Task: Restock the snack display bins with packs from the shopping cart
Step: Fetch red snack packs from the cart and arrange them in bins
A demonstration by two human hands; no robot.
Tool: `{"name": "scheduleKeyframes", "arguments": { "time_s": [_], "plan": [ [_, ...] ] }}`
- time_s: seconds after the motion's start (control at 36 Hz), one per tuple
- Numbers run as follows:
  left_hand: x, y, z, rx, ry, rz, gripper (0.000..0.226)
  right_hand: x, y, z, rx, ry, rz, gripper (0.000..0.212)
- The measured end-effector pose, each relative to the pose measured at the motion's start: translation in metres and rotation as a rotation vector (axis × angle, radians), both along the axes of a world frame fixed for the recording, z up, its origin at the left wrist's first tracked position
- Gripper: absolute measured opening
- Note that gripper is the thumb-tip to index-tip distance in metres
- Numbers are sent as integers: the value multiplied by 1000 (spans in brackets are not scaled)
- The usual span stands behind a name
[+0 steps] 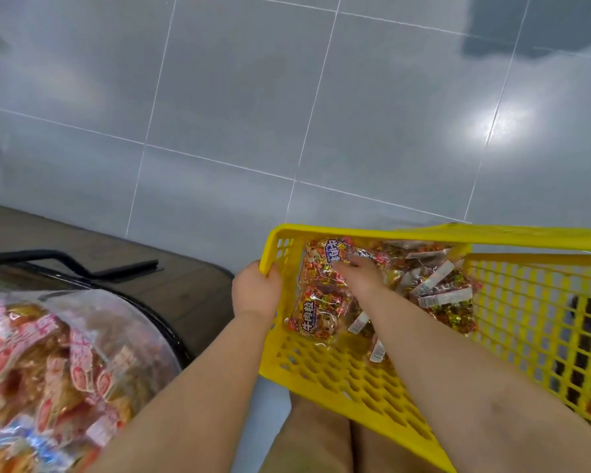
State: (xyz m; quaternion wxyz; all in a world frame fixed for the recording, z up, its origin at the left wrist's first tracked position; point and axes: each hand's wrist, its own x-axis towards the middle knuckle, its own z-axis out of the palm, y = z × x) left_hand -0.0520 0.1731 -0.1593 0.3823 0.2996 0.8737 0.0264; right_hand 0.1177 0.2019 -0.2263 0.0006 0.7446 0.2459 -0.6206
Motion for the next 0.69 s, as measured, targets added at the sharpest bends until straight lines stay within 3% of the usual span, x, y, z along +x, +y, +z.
{"name": "scheduleKeyframes", "arguments": {
  "time_s": [0.36, 0.5, 0.56, 0.61, 0.67, 0.69],
  "plan": [
    [2, 0, 1, 27, -1, 27, 28, 5, -20, 8, -28, 47, -14, 37],
    [5, 3, 5, 56, -50, 52, 26, 41, -38, 42, -126, 204, -219, 51],
    [7, 0, 10, 137, -79, 77, 25, 55, -46, 57, -175, 345, -287, 48],
    [10, -7, 18, 297, 20, 33, 49, 65, -49, 70, -204, 462, -325, 34],
    [19, -15, 31, 458, 65, -106, 45, 71, -50, 78, -229, 556, -358, 31],
    [25, -19, 37, 480, -7, -139, 38, 72, -50, 81, -239, 590, -357, 33]
  ]
}}
